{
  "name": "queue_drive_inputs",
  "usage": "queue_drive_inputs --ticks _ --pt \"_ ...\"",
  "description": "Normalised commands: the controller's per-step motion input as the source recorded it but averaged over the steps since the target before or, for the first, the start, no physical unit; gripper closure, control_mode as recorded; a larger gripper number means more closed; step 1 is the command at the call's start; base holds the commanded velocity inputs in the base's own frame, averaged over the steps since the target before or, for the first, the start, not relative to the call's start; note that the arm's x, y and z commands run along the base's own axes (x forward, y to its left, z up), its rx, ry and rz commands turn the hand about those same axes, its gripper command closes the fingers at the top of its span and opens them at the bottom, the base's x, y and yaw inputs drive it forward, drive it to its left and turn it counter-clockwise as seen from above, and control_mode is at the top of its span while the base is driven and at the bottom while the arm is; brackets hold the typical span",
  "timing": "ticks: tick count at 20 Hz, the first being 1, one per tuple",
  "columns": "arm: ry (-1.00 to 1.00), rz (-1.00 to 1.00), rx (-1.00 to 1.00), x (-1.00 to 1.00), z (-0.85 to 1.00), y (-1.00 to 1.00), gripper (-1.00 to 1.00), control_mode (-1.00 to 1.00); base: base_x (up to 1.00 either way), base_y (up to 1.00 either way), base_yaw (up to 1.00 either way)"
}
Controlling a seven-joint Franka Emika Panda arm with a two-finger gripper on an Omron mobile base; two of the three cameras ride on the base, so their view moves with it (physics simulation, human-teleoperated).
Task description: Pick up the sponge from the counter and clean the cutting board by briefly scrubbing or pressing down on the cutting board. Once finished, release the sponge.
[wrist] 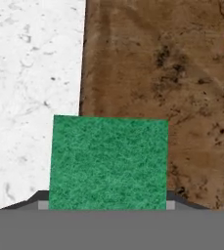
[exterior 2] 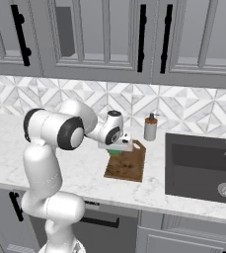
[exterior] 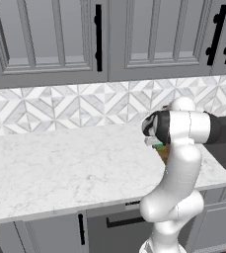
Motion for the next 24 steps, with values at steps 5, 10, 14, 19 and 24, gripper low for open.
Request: queue_drive_inputs --ticks 5,10,14,19,24 --pt "0.00 0.00 0.04 0.72 -0.06 -0.31 1.00 -1.00 0.00 0.00 0.00" --pt "0.00 0.00 0.01 0.64 -0.18 -0.28 1.00 -1.00 0.00 0.00 0.00" --pt "-0.01 0.00 -0.06 -0.30 -0.51 -0.11 1.00 -1.00 0.00 0.00 0.00" --pt "0.00 0.00 -0.12 -1.00 -0.66 -0.17 1.00 -1.00 0.00 0.00 0.00" --pt "-0.04 0.00 -0.05 -1.00 -0.62 -0.44 1.00 -1.00 0.00 0.00 0.00"
